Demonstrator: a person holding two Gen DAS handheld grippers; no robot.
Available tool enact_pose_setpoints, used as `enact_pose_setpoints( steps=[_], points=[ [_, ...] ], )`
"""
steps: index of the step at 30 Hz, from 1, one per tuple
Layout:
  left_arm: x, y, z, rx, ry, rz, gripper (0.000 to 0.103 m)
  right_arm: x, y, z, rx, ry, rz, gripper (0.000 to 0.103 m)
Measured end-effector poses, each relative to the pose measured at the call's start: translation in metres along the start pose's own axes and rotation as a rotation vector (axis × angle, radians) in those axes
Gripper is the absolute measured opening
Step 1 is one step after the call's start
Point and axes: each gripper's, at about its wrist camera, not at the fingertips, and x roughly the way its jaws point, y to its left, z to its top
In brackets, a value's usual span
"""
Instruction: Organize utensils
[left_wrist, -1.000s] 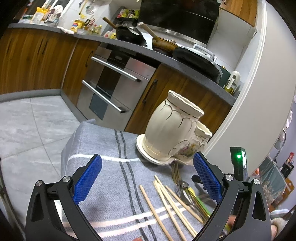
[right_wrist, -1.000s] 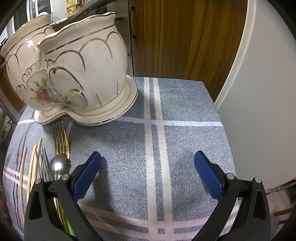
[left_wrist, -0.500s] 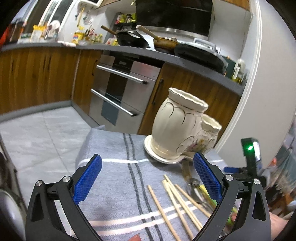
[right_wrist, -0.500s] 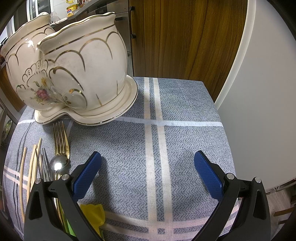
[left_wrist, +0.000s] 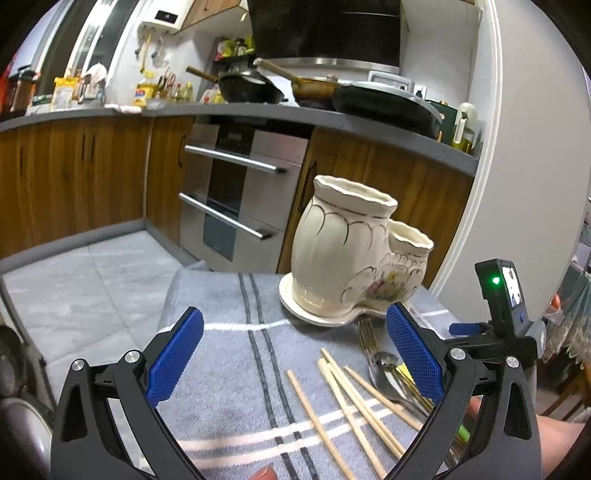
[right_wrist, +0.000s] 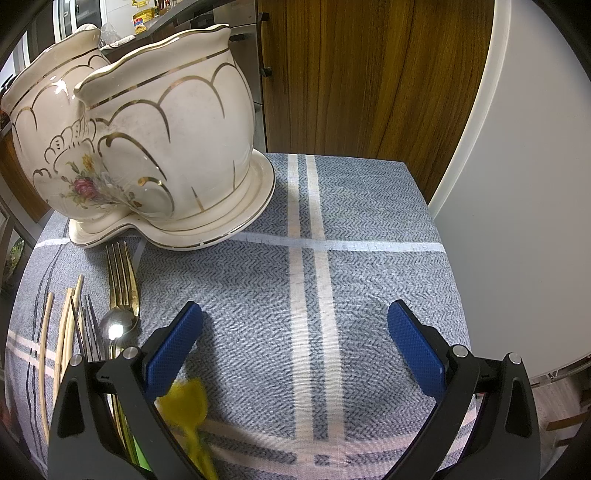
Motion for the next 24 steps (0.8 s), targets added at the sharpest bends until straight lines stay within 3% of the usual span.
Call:
enact_pose_setpoints(
  steps=[5, 8, 11, 21, 23, 24],
  points=[
    [-0.006, 0.007, 0.002, -0.028, -0.041, -0.035, 0.098, 0.001, 0.001, 0.000, 0.000, 0.000, 0.000, 0.099],
    [-0.014, 0.008, 0.003, -0.015, -0.103, -0.043, 0.098, 0.001, 0.001, 0.000, 0.000, 0.000, 0.000, 0.099],
    [-0.017, 0.001, 0.004, 0.028, -0.133, 0.004, 0.098, 0.001, 0.002, 0.000, 0.000, 0.000, -0.001, 0.099],
    [-0.009, -0.031, 0.001, 0.188, -0.107, 0.134, 0.098, 0.002, 0.005, 0.001, -0.009, -0.001, 0.002, 0.099],
    [-0.012, -0.032, 0.000, 0.198, -0.120, 0.141, 0.098, -0.007, 0.003, -0.005, -0.001, -0.026, -0.006, 0.098],
    [-0.013, -0.032, 0.000, 0.198, -0.120, 0.142, 0.098, -0.019, 0.003, -0.009, -0.001, -0.079, -0.032, 0.098]
  ],
)
